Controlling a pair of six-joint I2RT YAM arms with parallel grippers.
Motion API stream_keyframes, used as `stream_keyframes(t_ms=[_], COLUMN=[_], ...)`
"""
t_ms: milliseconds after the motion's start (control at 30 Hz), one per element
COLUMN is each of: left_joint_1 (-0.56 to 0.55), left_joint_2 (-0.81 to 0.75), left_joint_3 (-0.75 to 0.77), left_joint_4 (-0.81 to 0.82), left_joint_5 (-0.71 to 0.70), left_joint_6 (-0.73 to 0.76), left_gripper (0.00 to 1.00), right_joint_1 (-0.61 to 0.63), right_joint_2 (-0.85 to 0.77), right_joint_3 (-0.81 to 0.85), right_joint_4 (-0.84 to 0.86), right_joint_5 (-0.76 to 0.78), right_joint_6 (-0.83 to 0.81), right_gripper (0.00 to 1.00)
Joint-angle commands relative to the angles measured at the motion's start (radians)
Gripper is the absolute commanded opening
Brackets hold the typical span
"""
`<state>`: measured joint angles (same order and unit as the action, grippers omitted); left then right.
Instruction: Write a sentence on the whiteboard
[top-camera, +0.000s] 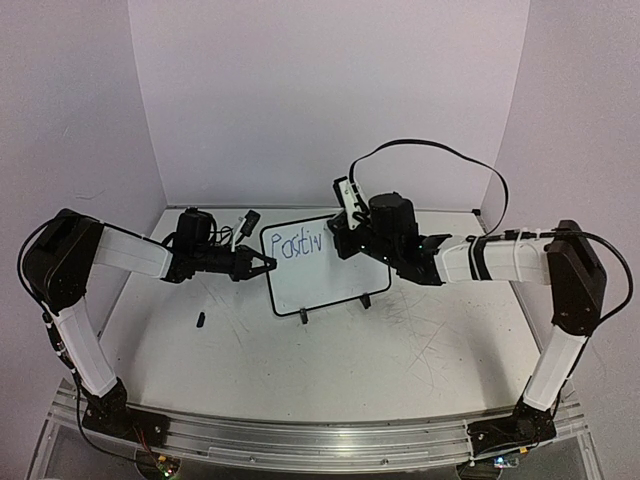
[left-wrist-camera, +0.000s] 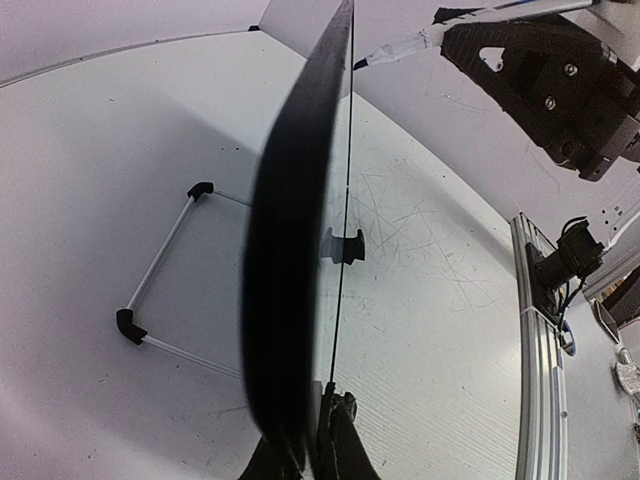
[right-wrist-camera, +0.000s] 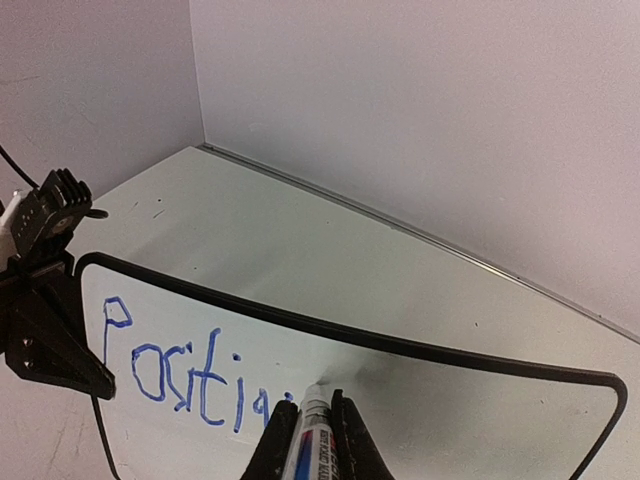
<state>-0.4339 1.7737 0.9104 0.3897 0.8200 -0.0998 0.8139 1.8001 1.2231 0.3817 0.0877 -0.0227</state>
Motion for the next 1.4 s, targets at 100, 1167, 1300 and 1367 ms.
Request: stream_keyframes(t_ms=[100, 1167, 1300, 1367], left_joint_1=[0.018, 0.018, 0.018, 0.018], left_joint_2=[-0.006, -0.015, -0.016, -0.015], left_joint_3=[0.034, 0.034, 0.036, 0.036], left_joint_4=[-0.04, -0.048, -0.049, -0.05], left_joint_5=[-0.183, -0.188, -0.188, -0.187], left_joint_6=[0.071, 0.073, 0.074, 0.075], left_gripper=[0.0, 0.0, 0.0, 0.0], right_joint_1=[0.001, 0.007, 0.007, 0.007], right_joint_2=[0.028, -0.012, 0.005, 0.012], right_joint_3=[0.053, -0.012, 0.0, 0.006], right_joint_4=[0.035, 0.058, 0.058, 0.058], right_joint_5=[0.003, -0.014, 0.005, 0.013], right_joint_6=[0.004, 0.049, 0.037, 0.037], right_gripper=[0.0, 0.0, 0.0, 0.0])
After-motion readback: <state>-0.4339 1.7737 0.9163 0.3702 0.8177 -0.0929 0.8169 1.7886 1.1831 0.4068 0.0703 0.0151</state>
